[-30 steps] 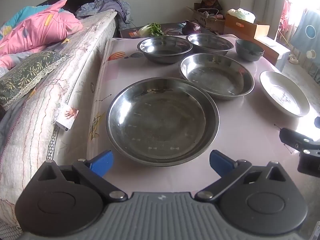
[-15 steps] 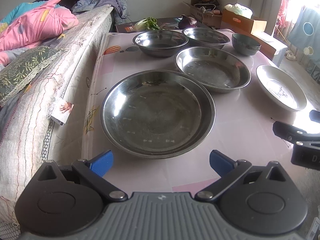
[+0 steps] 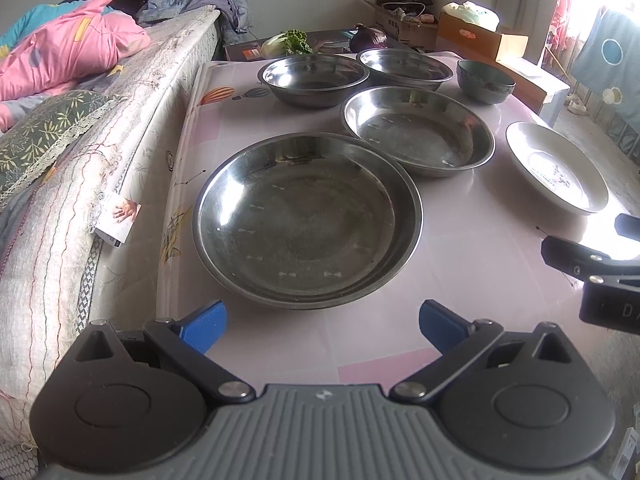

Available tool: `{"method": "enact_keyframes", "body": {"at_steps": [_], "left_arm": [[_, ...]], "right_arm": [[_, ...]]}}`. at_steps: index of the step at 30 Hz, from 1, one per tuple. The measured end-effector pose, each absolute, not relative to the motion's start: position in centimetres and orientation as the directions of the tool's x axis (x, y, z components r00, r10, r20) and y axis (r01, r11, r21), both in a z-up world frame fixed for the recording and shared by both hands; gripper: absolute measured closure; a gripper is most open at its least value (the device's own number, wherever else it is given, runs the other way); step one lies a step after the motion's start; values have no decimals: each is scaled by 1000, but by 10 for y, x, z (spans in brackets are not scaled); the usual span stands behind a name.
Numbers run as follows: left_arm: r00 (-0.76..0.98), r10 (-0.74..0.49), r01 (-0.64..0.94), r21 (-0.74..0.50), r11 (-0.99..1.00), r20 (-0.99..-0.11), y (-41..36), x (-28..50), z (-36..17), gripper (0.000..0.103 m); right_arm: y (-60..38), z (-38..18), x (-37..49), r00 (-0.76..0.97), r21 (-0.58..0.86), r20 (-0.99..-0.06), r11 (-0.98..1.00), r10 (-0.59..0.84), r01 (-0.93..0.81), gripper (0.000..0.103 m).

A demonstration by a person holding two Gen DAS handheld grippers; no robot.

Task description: Organize plates and bowls

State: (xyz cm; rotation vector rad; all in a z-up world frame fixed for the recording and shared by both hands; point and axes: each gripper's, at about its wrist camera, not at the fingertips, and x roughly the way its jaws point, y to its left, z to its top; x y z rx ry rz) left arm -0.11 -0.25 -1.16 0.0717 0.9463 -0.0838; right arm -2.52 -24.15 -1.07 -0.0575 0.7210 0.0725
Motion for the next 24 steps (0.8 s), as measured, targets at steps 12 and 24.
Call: {"method": "enact_keyframes", "body": {"at_steps": [12, 24], "left_arm": [[583, -40, 107, 28, 994, -812, -5, -3, -11, 0], [583, -40, 105, 27, 994, -811, -4, -3, -9, 0]], "right_arm": [[-245, -10, -24, 744, -10, -666, 997, 50, -76, 1], [-246, -9, -24, 744, -10, -666, 997, 49, -75, 1]]}}
